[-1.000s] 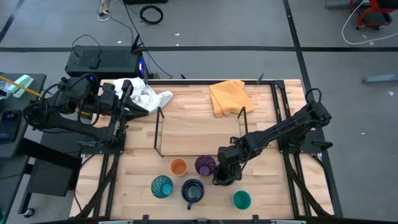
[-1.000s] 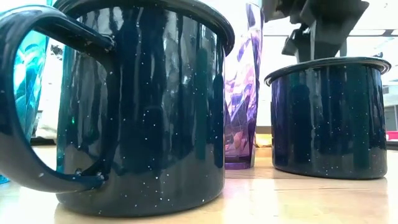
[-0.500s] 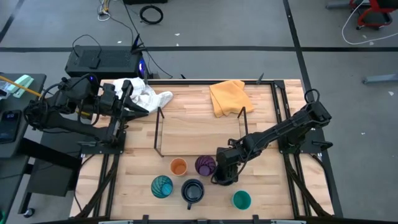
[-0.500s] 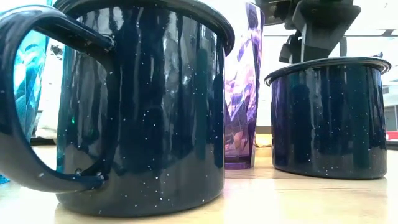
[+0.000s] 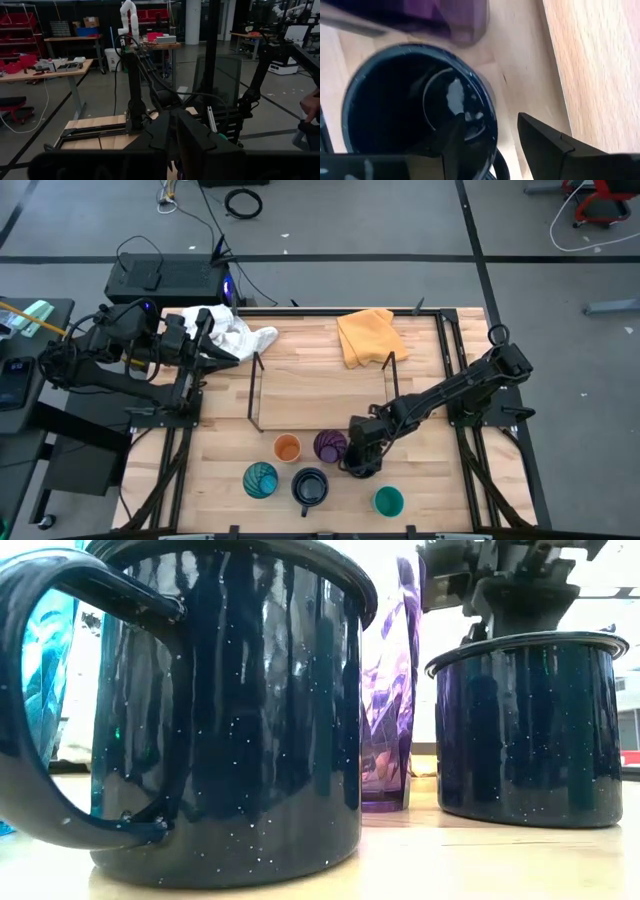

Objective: Stack small to large cups/mugs on shelf
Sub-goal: Put the right dark blue mug on the shelf put the green cup on the shelf

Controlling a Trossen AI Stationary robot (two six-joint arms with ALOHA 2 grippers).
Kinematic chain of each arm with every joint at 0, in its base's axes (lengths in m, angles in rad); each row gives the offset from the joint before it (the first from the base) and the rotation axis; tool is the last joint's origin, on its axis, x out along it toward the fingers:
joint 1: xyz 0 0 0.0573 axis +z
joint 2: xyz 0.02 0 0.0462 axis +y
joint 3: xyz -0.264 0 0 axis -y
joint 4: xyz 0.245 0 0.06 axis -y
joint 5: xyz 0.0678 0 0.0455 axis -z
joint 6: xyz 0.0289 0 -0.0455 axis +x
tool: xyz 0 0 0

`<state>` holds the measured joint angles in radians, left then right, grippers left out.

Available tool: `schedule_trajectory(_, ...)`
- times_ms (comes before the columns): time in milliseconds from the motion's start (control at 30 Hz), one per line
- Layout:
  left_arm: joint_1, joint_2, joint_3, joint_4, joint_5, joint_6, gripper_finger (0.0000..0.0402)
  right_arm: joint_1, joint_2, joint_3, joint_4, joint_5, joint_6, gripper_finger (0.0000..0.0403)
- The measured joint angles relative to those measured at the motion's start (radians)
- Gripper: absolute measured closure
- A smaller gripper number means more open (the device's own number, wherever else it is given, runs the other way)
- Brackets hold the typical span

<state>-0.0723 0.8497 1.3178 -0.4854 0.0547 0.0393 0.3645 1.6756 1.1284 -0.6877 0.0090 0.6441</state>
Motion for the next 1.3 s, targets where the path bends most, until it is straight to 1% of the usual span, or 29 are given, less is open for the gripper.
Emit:
schedule_trajectory(133,0.000,0.000,0.000,0.000,0.000,0.001,0.0361,-0.011,0.000,0.001,0.028,0.000,0.000,0.0231)
schedule_trajectory(400,0.000,0.000,0.000,0.000,0.000,0.001,0.0367,-0.017,0.000,0.001,0.033,-0.026,-0.016,0.0291)
schedule_trajectory(500,0.000,0.000,0.000,0.000,0.000,0.001,0.0363,-0.018,0.000,0.001,0.033,-0.029,-0.015,0.0323)
schedule_trajectory(633,0.000,0.000,0.000,0.000,0.000,0.002,0.0359,-0.017,0.000,0.002,0.035,-0.037,-0.015,0.0381)
schedule_trajectory(667,0.000,0.000,0.000,0.000,0.000,0.002,0.0359,-0.017,0.000,0.003,0.038,-0.038,-0.015,0.0385)
schedule_trajectory(800,0.000,0.000,0.000,0.000,0.000,0.002,0.0361,-0.018,-0.001,0.003,0.033,-0.037,-0.008,0.0379)
schedule_trajectory(900,0.000,0.000,0.000,0.000,0.000,0.002,0.0364,-0.018,-0.001,0.003,0.034,-0.037,-0.009,0.0386)
schedule_trajectory(1033,0.000,0.000,0.000,0.000,0.000,0.002,0.0367,-0.018,-0.001,0.003,0.034,-0.055,-0.016,0.0386)
schedule_trajectory(1300,0.000,0.000,0.000,0.000,0.000,0.002,0.0359,-0.024,-0.040,0.001,0.012,-0.058,-0.018,0.0386)
